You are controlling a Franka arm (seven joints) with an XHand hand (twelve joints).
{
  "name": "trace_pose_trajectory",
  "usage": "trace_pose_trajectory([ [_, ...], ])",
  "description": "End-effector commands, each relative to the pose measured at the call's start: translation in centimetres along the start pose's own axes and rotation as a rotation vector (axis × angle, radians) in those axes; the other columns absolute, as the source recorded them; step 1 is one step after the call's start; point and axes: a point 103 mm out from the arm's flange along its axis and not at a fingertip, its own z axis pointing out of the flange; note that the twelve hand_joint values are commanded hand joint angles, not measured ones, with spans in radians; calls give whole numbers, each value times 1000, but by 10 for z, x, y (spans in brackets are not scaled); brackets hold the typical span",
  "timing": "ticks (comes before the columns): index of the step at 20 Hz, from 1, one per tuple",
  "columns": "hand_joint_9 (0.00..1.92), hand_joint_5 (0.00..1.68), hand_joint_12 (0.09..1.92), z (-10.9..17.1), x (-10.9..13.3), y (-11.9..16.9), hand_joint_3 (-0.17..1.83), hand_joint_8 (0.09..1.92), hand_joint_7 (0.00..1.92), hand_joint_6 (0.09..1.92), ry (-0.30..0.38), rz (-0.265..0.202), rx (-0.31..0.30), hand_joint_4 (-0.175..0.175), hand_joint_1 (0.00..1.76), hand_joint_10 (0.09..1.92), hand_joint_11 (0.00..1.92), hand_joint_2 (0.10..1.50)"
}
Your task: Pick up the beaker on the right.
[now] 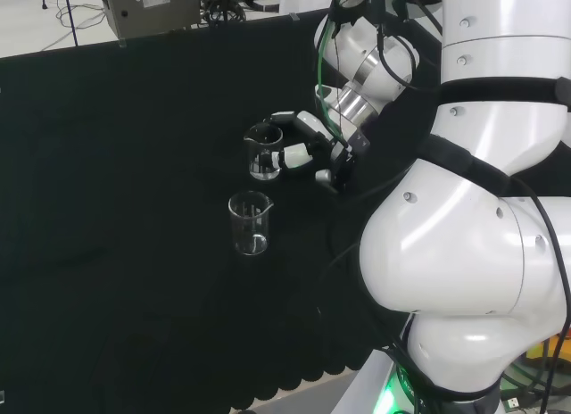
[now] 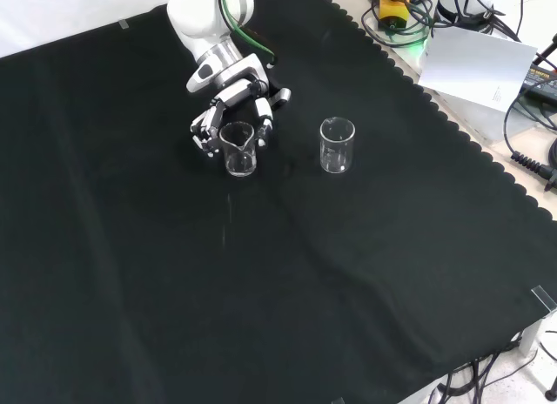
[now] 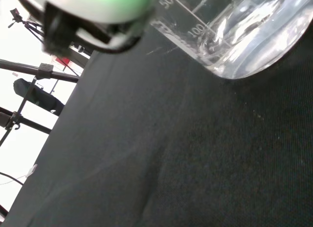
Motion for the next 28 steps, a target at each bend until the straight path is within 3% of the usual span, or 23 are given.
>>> trace_pose_trajectory([
  [1,641,635,1363,2,8,4,713,697,527,978,-11,-23,27,-29,1007,541,100,515],
  [7,593,482,1372,6,9,5,721,697,462,968,-40,-17,63,-32,997,541,67,489],
  [11,534,367,1390,7,10,6,713,726,385,860,-67,-7,79,-39,978,572,23,475],
  [19,489,339,1387,8,11,7,696,737,342,738,-45,1,73,-41,952,606,0,473],
  [22,549,402,1391,10,11,7,686,748,409,763,-17,8,59,-41,949,617,17,478],
  [26,740,677,1364,12,10,9,647,725,634,895,13,6,62,-30,956,572,155,537],
  [28,789,733,1359,13,11,9,640,719,684,908,10,-6,75,-26,960,557,203,546],
])
